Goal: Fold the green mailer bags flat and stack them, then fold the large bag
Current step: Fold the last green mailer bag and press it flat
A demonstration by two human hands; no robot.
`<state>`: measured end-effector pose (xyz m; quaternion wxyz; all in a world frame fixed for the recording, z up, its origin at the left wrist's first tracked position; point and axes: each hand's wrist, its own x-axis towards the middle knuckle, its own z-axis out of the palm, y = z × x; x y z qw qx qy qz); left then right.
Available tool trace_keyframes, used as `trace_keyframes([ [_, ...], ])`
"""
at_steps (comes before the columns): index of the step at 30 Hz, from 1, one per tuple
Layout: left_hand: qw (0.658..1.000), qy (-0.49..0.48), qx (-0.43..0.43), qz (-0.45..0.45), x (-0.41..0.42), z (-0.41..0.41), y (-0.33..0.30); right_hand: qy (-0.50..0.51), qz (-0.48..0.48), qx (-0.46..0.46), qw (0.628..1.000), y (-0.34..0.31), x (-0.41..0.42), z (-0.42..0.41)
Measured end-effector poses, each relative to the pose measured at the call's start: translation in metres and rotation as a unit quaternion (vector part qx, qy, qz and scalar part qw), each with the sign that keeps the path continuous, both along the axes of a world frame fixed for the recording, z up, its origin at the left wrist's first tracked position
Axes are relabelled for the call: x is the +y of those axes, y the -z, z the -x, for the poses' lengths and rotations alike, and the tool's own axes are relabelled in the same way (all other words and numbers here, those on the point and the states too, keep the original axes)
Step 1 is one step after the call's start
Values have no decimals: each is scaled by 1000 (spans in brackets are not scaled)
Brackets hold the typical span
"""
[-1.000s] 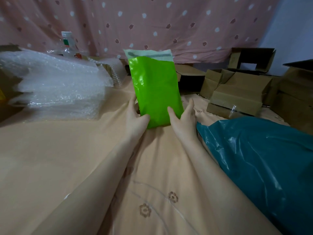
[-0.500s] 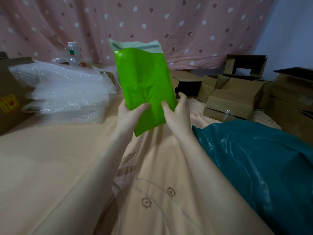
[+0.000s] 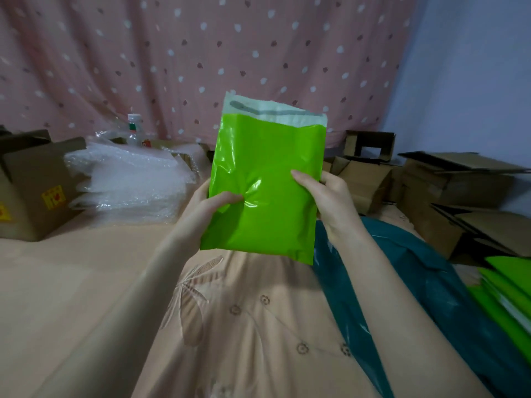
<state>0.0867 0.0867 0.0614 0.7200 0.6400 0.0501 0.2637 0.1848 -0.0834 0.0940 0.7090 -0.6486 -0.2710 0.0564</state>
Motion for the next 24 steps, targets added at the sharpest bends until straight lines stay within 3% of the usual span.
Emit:
trace_keyframes([
  [3,999,2,-18,-39,-18,14,-11,11,-5,-3,1000,-7,-25,16],
  [7,984,-76,-20,-162,-39,22,-15,58,-12,-24,998,-10,-48,37],
  [12,899,-262,-59,-346,-76,35,-11,157,-6,-74,985,-4,-68,60],
  [15,867,-223,-96,-436,-113,52,-9,195,0,-97,976,-2,-72,73],
  [17,848,-189,-61,-492,-134,57,-2,200,-8,-97,975,-2,-74,84],
  [20,889,-98,6,-448,-149,56,7,167,-17,-84,982,-1,-76,95],
  [24,937,-46,-67,-338,-155,58,1,60,-1,-74,995,1,-82,112],
])
